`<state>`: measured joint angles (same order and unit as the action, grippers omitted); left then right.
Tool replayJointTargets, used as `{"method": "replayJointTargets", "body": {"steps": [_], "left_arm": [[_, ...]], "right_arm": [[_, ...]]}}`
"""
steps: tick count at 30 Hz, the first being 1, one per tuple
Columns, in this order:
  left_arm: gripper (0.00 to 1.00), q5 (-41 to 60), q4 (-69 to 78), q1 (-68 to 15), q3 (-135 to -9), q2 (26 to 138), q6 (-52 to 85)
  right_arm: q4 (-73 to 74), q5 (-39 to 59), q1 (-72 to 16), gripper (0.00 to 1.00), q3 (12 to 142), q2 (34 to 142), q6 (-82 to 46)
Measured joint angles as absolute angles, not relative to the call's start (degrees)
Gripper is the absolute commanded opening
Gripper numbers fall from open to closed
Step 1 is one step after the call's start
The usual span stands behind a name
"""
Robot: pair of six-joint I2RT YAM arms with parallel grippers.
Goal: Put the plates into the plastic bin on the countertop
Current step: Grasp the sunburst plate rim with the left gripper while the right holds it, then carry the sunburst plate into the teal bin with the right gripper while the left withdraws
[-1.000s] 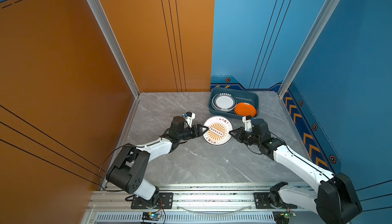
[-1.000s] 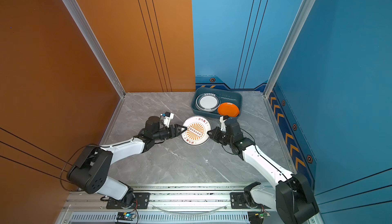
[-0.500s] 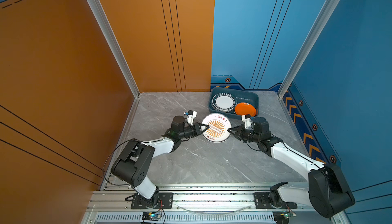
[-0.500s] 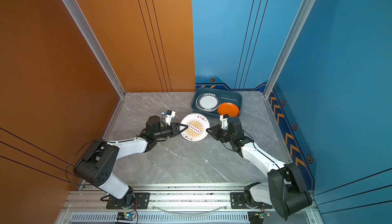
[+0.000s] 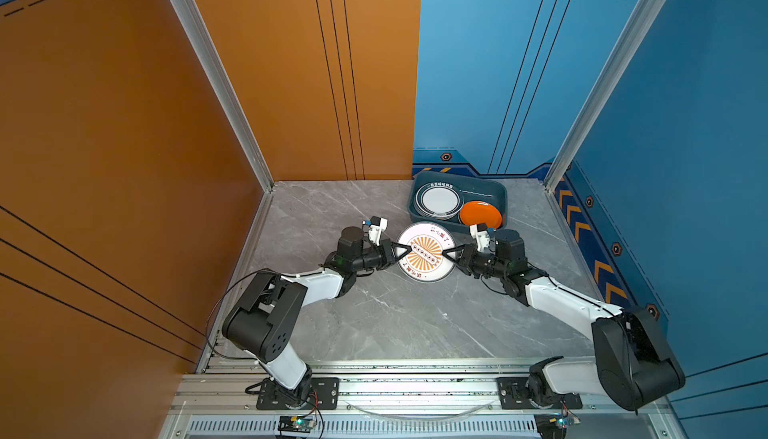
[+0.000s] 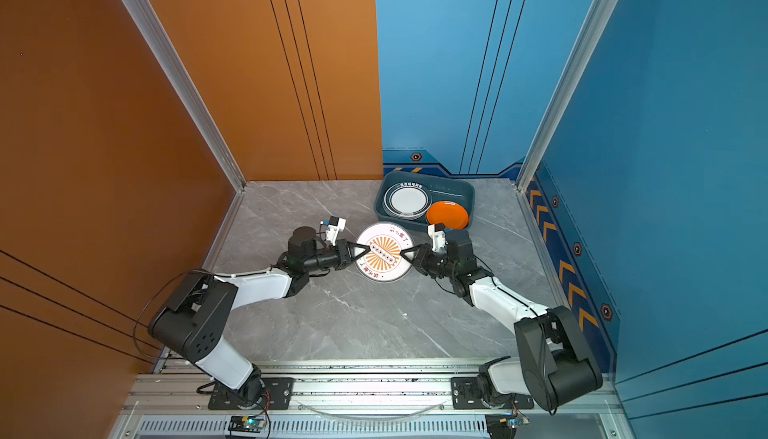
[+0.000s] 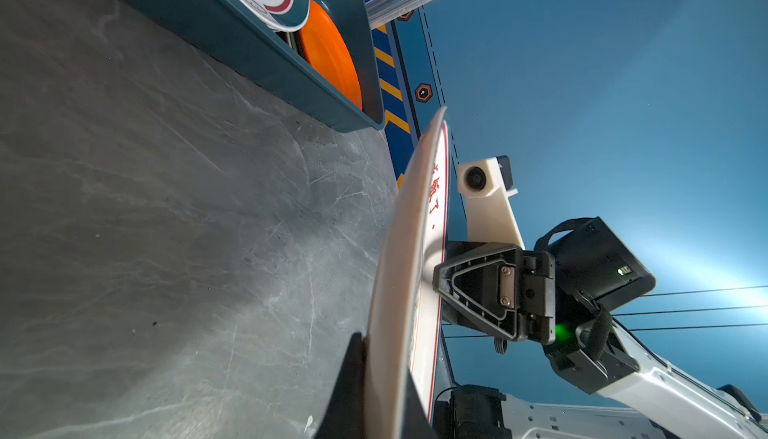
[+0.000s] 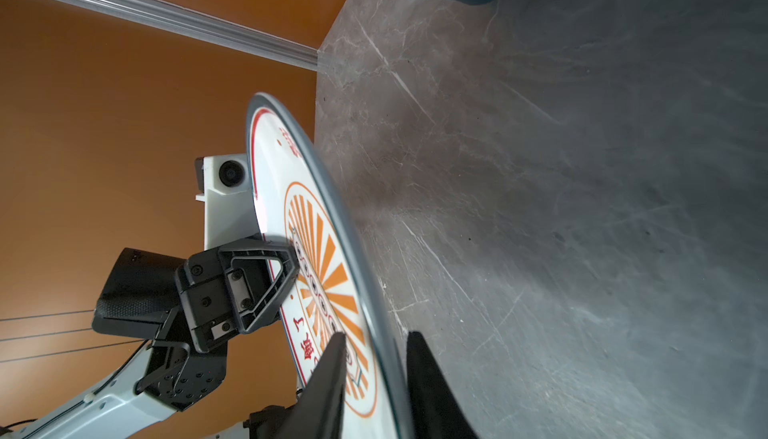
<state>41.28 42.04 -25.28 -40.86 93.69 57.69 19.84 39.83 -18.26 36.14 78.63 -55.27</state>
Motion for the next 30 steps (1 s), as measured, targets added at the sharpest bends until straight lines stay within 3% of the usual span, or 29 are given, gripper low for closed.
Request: {"method": "replayJointTargets", "body": {"steps": [14, 20, 25, 29, 30], "left_arm": [[0.01, 42.48, 42.06, -24.43, -42.92, 95.79, 59.07], [0.40, 42.26, 41.76, -24.56, -43.27, 96.47, 57.80], [0.58, 43.20, 42.44, -25.89, -43.64, 96.53, 56.95], [0.80, 43.55, 42.35, -25.93, -43.66, 96.53, 56.47], [0.98, 43.55, 42.22, -25.89, -43.66, 96.51, 56.21]], "right_arm": [[30.37, 46.37, -16.91, 0.03, 36.69, 85.71, -55.29], [32.60, 47.46, -16.86, 0.00, 37.41, 87.02, -56.99], [31.38, 47.35, -15.64, 0.00, 38.87, 87.02, -57.04], [25.06, 45.89, -13.04, 0.00, 42.81, 87.02, -55.46], [22.65, 45.12, -12.29, 0.00, 44.31, 87.00, -54.46]]}}
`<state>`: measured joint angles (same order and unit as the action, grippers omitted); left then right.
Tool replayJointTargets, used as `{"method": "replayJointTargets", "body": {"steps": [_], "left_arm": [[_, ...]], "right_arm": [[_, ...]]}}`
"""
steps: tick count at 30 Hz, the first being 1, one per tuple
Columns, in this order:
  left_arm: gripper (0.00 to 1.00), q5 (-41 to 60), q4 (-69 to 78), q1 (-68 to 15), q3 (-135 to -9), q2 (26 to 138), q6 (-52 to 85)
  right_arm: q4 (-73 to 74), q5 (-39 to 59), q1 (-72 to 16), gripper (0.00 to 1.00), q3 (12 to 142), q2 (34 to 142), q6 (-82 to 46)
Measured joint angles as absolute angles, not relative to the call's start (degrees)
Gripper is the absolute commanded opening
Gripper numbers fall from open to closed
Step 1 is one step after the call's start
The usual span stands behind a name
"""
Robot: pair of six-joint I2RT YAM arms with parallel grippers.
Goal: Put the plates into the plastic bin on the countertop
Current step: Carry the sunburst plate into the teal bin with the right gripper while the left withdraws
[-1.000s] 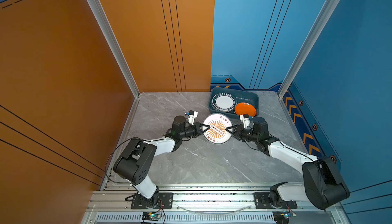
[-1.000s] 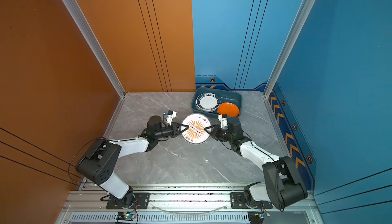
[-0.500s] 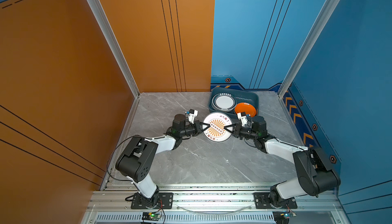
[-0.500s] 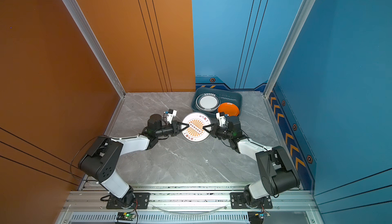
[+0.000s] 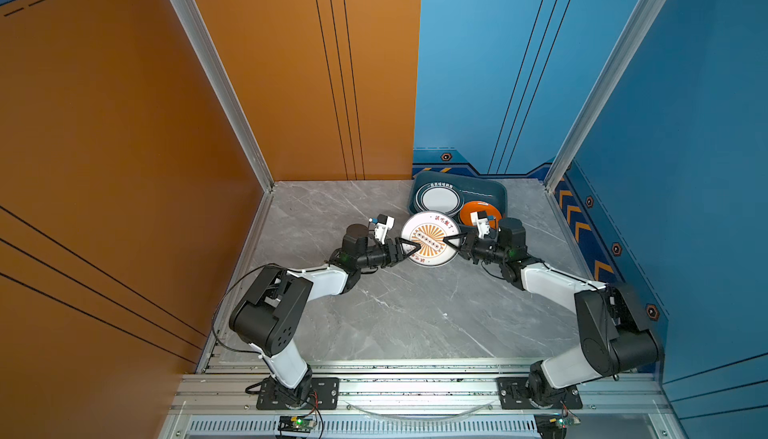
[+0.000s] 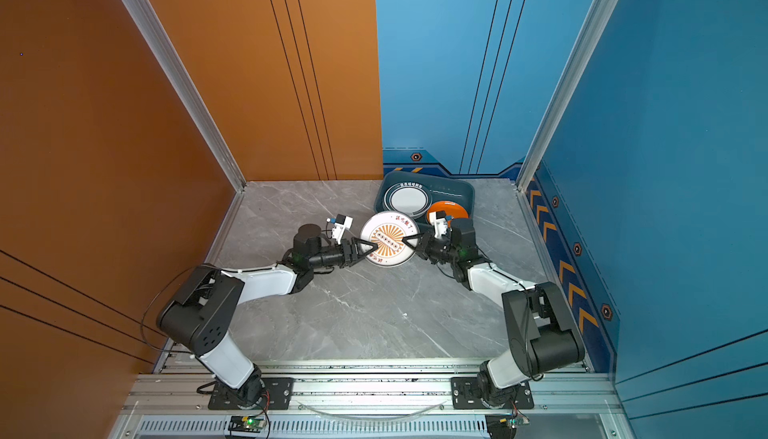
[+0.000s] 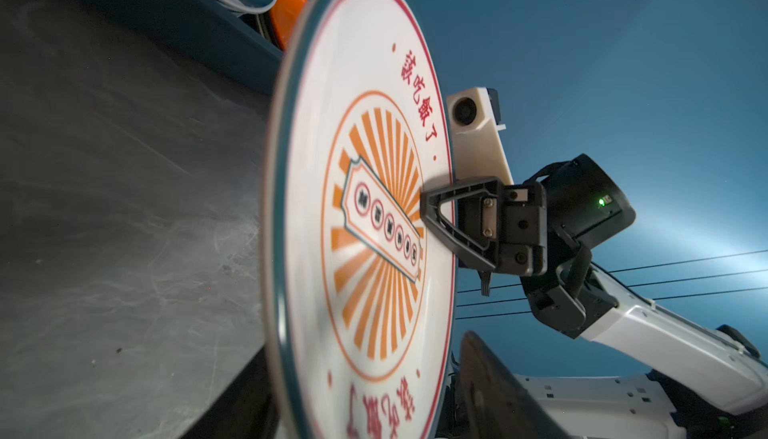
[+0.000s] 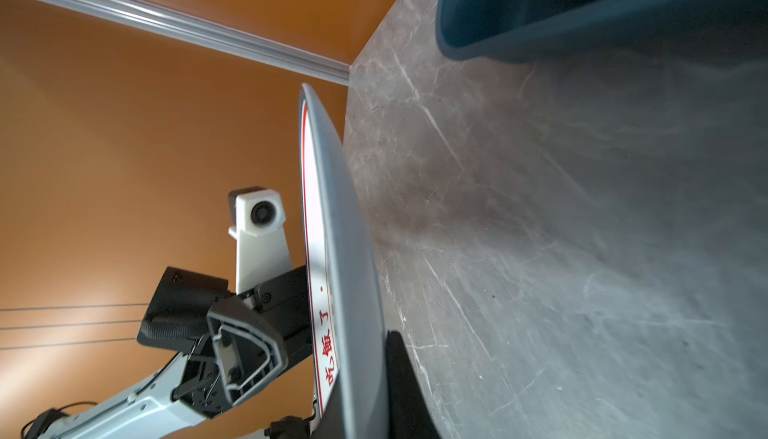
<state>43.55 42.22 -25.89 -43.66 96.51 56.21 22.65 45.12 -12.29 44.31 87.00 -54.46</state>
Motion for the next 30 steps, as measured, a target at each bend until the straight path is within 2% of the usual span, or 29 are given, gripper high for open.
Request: {"method": "replayJointTargets", "body": {"steps": [8, 18, 30], "left_arm": [[0.98, 40.69, 32.08, -25.89, -43.68, 91.50, 50.17], [0.98, 32.12, 10.94, -24.73, -45.47, 80.34, 37.39], [0.98, 30.59, 5.15, -19.14, -42.02, 75.09, 33.82]], "right_arm": [[9.52, 39.22, -5.76, 0.00, 56.99, 89.45, -48.82], [4.80, 35.57, -2.33, 0.00, 74.24, 108.57, -49.06], [1.87, 34.17, -2.68, 0.00, 87.85, 122.85, -50.94]]}}
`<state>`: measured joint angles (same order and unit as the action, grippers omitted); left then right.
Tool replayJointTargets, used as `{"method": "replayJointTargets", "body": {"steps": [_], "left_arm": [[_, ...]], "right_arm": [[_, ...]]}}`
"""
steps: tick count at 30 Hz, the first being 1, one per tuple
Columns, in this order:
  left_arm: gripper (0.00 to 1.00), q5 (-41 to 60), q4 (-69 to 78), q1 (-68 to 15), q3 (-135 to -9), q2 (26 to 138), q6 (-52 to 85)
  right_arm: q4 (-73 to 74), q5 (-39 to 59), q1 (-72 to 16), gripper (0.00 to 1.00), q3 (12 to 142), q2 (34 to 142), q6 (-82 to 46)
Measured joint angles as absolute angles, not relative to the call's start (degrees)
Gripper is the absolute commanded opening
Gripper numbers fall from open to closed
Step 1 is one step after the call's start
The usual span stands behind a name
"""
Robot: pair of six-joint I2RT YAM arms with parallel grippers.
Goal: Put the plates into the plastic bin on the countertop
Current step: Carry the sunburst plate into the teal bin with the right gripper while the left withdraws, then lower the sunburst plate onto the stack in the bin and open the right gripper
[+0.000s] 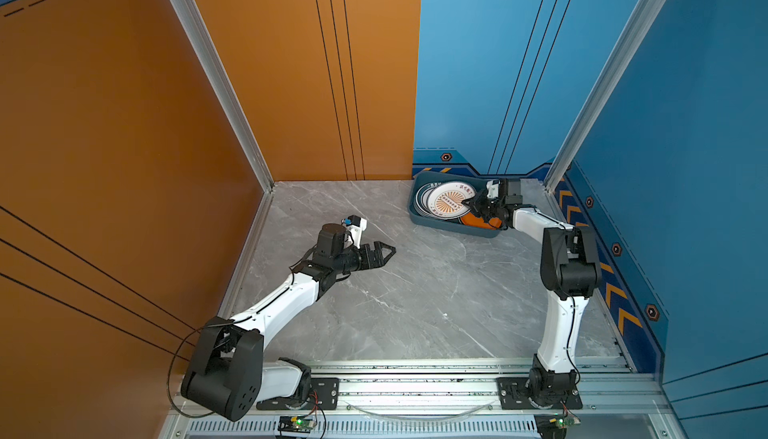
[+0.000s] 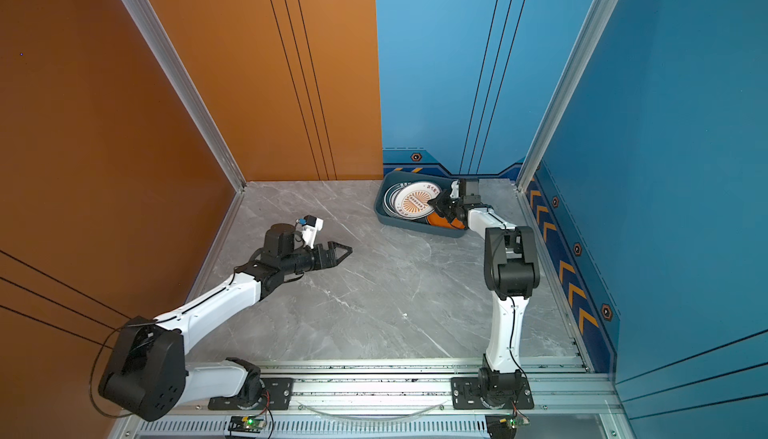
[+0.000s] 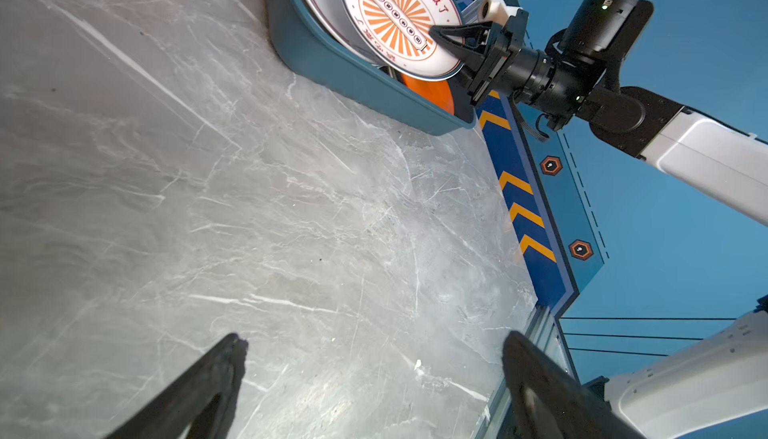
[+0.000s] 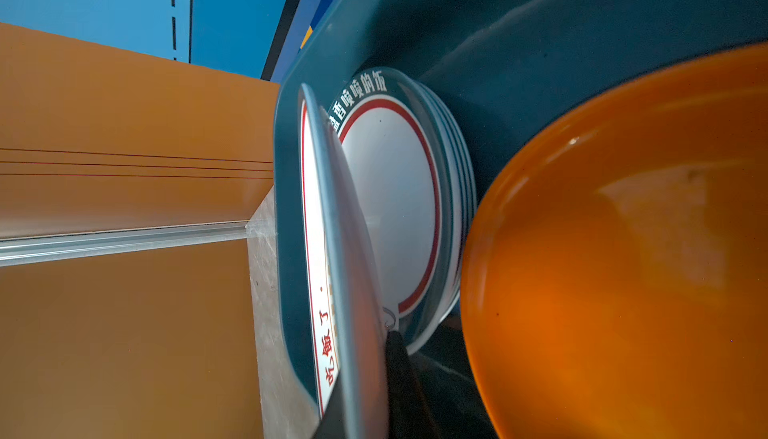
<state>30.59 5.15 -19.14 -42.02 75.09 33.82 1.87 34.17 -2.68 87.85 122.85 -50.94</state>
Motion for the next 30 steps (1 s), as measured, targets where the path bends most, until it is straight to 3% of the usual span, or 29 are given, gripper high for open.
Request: {"method": "replayJointTargets", "body": {"steps": [12, 21, 30], "left_arm": [[0.98, 30.63, 5.54, -18.63, -41.98, 75.33, 33.85], [0.98, 30.63, 5.82, -17.76, -41.98, 75.64, 33.85], [0.98, 30.63, 5.82, -17.63, -41.98, 75.77, 33.85]], "right_arm": [[2.04, 33.82, -3.66, 0.00, 95.00, 130.87, -54.37], [1.26, 32.75, -4.58, 0.26, 98.43, 134.04, -55.35], [-0.03, 32.29, -4.58, 0.36, 99.37, 134.21, -53.69]]}}
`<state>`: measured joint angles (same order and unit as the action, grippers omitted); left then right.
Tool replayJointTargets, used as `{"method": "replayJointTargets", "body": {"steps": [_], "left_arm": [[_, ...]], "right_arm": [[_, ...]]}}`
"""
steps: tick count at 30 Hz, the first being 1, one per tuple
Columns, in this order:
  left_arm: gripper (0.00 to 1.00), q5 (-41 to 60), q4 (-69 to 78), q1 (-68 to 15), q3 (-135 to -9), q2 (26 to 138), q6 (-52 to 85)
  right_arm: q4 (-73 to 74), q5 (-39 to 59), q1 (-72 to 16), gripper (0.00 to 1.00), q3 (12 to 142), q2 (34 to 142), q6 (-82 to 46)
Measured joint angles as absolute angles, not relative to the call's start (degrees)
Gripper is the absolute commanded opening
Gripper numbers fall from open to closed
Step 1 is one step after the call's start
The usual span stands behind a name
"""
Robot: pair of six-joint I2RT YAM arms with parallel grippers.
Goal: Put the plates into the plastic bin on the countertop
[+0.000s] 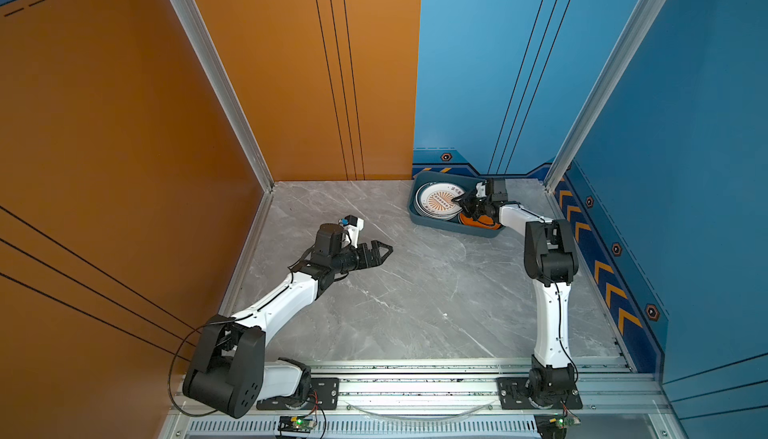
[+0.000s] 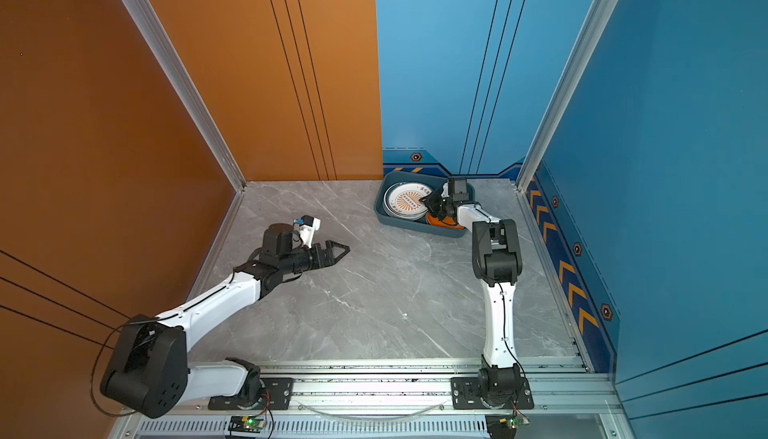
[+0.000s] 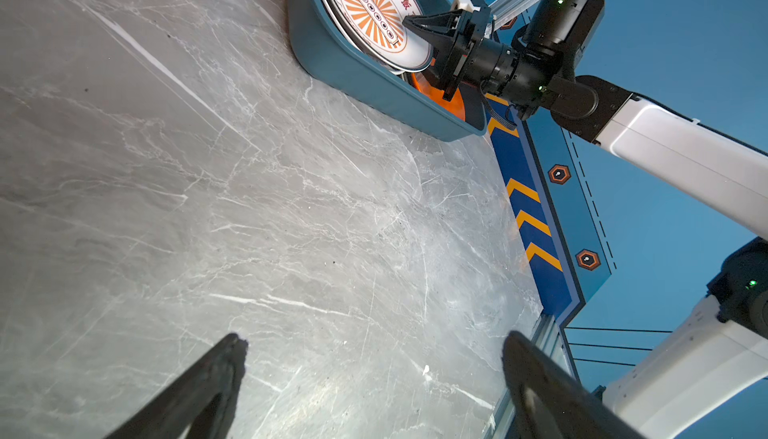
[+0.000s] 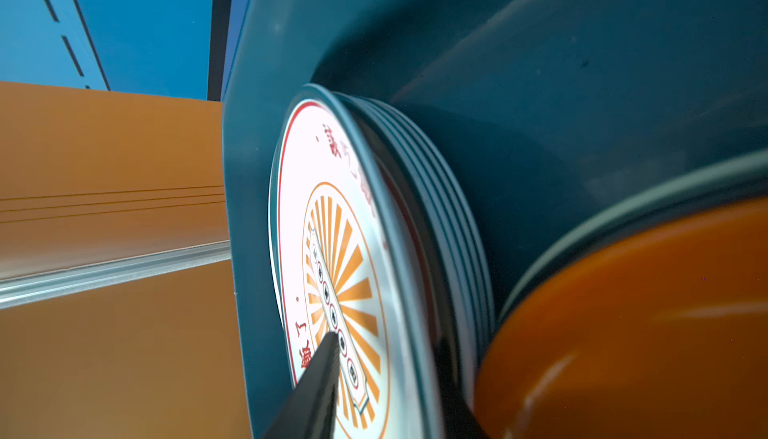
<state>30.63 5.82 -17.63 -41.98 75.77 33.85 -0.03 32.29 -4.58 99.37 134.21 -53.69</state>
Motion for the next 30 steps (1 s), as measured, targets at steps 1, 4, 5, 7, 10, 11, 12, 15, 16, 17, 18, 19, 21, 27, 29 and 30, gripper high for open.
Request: {"method": "replayJointTargets", "body": {"steps": [1, 4, 5, 7, 10, 11, 12, 15, 16, 17, 18, 19, 21, 27, 29, 30], "left_arm": [[0.98, 30.61, 5.82, -17.61, -41.98, 75.77, 33.85], [0.98, 30.39, 5.65, -17.61, -41.98, 75.77, 33.80], [0.98, 30.11, 5.43, -17.61, -41.98, 75.77, 33.69], [0.98, 29.41, 4.78, -17.54, -41.98, 75.75, 33.41], [0.98, 28.23, 3.97, -17.28, -41.98, 75.68, 33.17], [0.98, 27.79, 3.66, -17.15, -41.98, 75.57, 33.10], [0.98, 27.38, 3.38, -17.06, -41.98, 75.40, 32.97], [0.98, 26.70, 3.05, -16.84, -41.98, 74.91, 32.75], [0.98, 26.44, 2.94, -16.80, -41.98, 74.72, 32.75], [0.98, 26.13, 2.76, -16.80, -41.98, 74.54, 32.75], [0.98, 25.74, 2.50, -16.78, -41.98, 74.22, 32.73], [0.98, 25.26, 2.11, -16.71, -41.95, 73.80, 32.67], [0.98, 23.68, 1.28, -16.38, -41.78, 72.62, 32.34], [0.98, 12.91, -3.40, -15.46, -40.99, 66.26, 30.61], [0.98, 7.64, -4.80, -14.96, -40.45, 63.09, 29.85], [0.98, 5.76, -5.17, -14.63, -40.14, 61.87, 29.56]], "right_arm": [[-0.51, 32.03, -4.62, 0.37, 99.57, 134.15, -53.10], [-3.07, 30.70, -4.62, 0.39, 100.16, 133.29, -50.65], [-4.12, 30.00, -4.60, 0.40, 100.27, 132.81, -49.74], [-6.83, 28.36, -4.62, 0.41, 100.68, 131.81, -47.70], [-11.14, 25.30, -4.60, 0.42, 101.65, 130.58, -44.53], [-12.64, 24.18, -4.54, 0.42, 101.73, 130.21, -43.44], [-13.74, 23.40, -4.49, 0.42, 101.73, 129.97, -42.74], [-16.93, 21.43, -4.34, 0.42, 101.73, 129.64, -40.69], [-17.69, 20.80, -4.27, 0.43, 101.73, 129.64, -40.18], [-18.37, 20.58, -4.23, 0.42, 101.73, 129.62, -39.72], [-18.98, 20.16, -4.19, 0.43, 101.73, 129.58, -39.18], [-19.51, 19.75, -4.19, 0.42, 101.73, 129.49, -38.70], [-20.21, 19.14, -4.19, 0.42, 101.71, 128.86, -37.78], [-20.45, 16.08, -4.19, 0.44, 94.76, 118.30, -34.70], [-19.97, 14.17, -4.43, 0.47, 89.91, 110.76, -33.04], [-19.70, 13.06, -4.60, 0.48, 87.99, 107.35, -32.08]]}}
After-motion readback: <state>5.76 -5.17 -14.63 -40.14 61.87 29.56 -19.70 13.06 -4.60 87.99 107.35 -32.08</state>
